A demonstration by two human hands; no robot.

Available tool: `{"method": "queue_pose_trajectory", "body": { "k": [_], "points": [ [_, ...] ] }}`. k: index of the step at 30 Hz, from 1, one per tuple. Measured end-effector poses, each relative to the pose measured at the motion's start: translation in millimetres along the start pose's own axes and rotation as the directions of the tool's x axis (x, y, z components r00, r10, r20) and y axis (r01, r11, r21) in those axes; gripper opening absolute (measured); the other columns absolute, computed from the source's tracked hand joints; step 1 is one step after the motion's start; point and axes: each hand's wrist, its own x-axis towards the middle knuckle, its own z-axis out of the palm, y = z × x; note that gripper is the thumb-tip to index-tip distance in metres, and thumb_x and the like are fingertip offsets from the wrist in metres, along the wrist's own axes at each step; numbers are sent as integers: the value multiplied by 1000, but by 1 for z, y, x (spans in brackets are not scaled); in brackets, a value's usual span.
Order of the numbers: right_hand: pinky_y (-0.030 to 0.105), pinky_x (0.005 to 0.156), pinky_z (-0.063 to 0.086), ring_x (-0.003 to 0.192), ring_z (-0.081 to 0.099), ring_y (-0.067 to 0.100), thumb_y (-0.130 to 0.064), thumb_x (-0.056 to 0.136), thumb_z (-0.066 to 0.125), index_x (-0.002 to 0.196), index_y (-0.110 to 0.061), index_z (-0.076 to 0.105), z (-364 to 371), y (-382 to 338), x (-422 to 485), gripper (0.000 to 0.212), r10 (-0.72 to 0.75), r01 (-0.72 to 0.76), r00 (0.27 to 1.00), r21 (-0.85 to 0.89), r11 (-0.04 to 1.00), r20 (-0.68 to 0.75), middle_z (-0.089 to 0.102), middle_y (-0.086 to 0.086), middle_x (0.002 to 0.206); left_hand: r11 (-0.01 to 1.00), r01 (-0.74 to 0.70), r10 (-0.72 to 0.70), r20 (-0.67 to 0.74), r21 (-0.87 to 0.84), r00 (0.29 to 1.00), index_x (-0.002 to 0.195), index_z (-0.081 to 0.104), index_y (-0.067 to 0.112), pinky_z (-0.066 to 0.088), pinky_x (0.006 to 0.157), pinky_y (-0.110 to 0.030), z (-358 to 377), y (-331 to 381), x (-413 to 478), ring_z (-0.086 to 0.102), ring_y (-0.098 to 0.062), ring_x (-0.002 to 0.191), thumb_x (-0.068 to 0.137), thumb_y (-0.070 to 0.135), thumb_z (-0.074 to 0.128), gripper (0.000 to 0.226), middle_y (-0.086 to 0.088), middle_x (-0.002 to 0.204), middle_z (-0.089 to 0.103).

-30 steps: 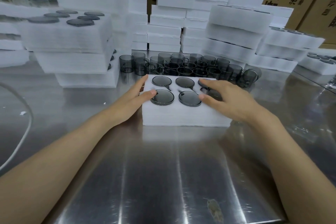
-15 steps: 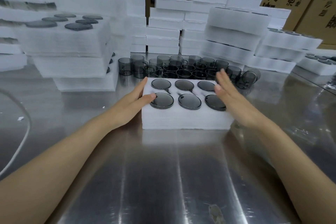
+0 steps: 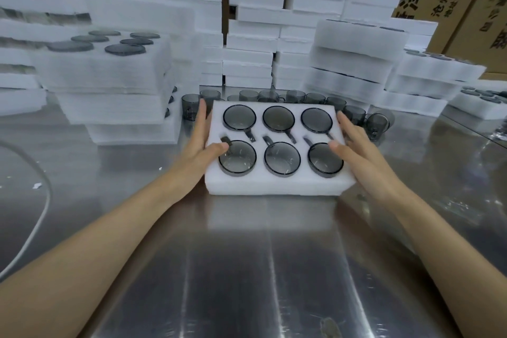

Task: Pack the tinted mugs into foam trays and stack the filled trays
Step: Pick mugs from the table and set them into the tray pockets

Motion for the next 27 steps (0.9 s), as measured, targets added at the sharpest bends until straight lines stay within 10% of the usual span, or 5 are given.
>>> {"method": "queue_pose_trajectory", "body": {
  "k": [4,7,12,19,27],
  "points": [
    [24,116,24,140,29,3,-41,94,55,141,-37,36,17,-9,-9,51,-382,357,923,-281,891,-39,33,-9,150,933,95,-170,-192,-347,967,152,25,36,53,88,-25,-10,-7,9,63,-8,113,89,17,59,74,14,134,59],
    [46,118,21,138,36,23,-44,86,64,138,-20,46,37,-19,-6,61,-673,594,714,-674,439,191,47,6,142,917,94,-190,-217,-388,957,151,30,29,46,100,-39,-12,-7,12,59,-22,122,82,20,60,76,2,137,58],
    [57,108,35,123,56,25,-11,65,77,136,-16,54,65,-16,-1,75,-679,435,654,-900,-23,333,60,3,133,901,86,-187,-203,-425,961,151,29,32,55,75,-22,-8,-10,12,67,-10,106,86,19,60,73,13,122,67],
    [34,82,41,110,61,18,-14,73,69,116,-9,68,35,-20,10,43,-839,467,518,-877,114,168,70,3,112,946,109,-175,-199,-305,964,136,52,26,51,78,-35,3,-7,16,65,-10,94,96,42,48,43,1,120,66],
    [41,83,43,104,57,32,-18,63,80,129,-7,54,26,-41,133,71,-639,295,769,-898,327,20,62,13,121,953,169,-79,-330,252,941,100,54,37,44,68,-25,13,-24,21,58,9,69,101,20,40,22,4,103,59]
  ]
}}
